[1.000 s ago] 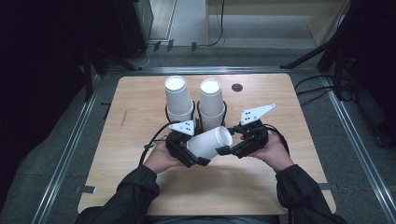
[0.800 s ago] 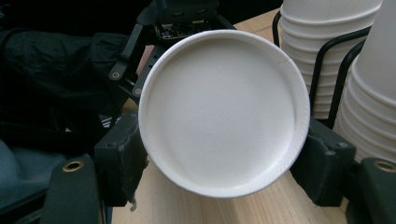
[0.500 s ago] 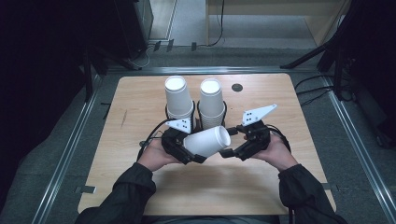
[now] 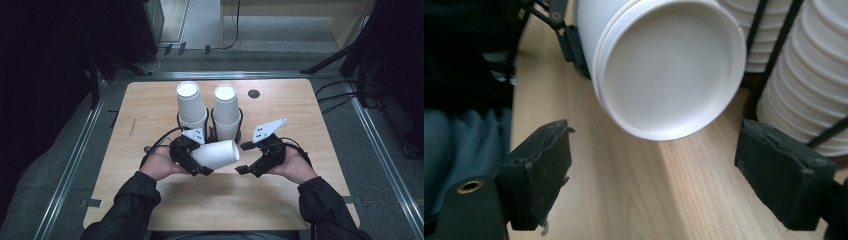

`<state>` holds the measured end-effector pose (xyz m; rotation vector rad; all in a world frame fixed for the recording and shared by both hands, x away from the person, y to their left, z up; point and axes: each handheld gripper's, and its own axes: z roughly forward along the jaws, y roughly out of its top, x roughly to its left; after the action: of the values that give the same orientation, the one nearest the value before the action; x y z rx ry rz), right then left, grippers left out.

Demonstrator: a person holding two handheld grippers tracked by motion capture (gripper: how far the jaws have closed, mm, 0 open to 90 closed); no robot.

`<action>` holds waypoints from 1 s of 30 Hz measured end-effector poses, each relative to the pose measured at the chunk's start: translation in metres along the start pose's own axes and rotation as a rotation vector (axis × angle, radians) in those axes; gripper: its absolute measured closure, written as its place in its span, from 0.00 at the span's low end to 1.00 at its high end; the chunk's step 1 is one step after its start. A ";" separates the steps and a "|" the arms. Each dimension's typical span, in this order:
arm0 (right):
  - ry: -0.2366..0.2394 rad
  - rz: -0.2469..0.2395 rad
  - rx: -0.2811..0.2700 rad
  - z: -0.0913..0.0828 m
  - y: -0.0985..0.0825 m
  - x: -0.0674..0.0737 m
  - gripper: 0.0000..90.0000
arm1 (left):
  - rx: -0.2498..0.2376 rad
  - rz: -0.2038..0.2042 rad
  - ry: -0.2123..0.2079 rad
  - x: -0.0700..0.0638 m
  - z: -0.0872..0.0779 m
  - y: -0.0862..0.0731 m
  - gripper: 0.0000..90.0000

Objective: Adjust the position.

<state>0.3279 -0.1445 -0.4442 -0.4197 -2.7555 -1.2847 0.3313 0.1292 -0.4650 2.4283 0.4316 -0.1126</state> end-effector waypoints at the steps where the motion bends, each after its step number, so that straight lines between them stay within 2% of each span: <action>1: -0.004 -0.005 0.009 0.001 -0.001 0.000 0.17 | 0.009 0.000 0.004 0.000 0.002 0.000 0.20; 7: -0.004 -0.025 0.039 0.008 -0.001 0.002 0.17 | 0.075 0.004 -0.001 -0.003 0.016 0.003 0.20; 12: 0.010 -0.047 0.050 0.013 0.001 0.004 0.17 | 0.116 0.024 -0.036 -0.006 0.027 0.005 0.20; 20: 0.032 -0.076 0.087 0.026 0.004 0.007 0.17 | 0.143 0.040 -0.063 -0.011 0.036 0.009 0.19; 21: 0.040 -0.081 0.101 0.031 0.005 0.008 0.17 | 0.147 0.042 -0.078 -0.012 0.038 0.009 0.19; 25: 0.048 -0.116 0.144 0.043 0.006 0.010 0.18 | 0.158 0.050 -0.093 -0.013 0.042 0.010 0.19; 27: 0.051 -0.129 0.183 0.050 0.006 0.011 0.24 | 0.169 0.053 -0.088 -0.013 0.043 0.010 0.19; 30: 0.071 -0.144 0.195 0.052 0.006 0.013 0.27 | 0.174 0.049 -0.103 -0.013 0.044 0.008 0.17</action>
<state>0.3200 -0.0985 -0.4709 -0.1611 -2.8587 -1.0200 0.3232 0.0921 -0.4916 2.5877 0.3270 -0.2622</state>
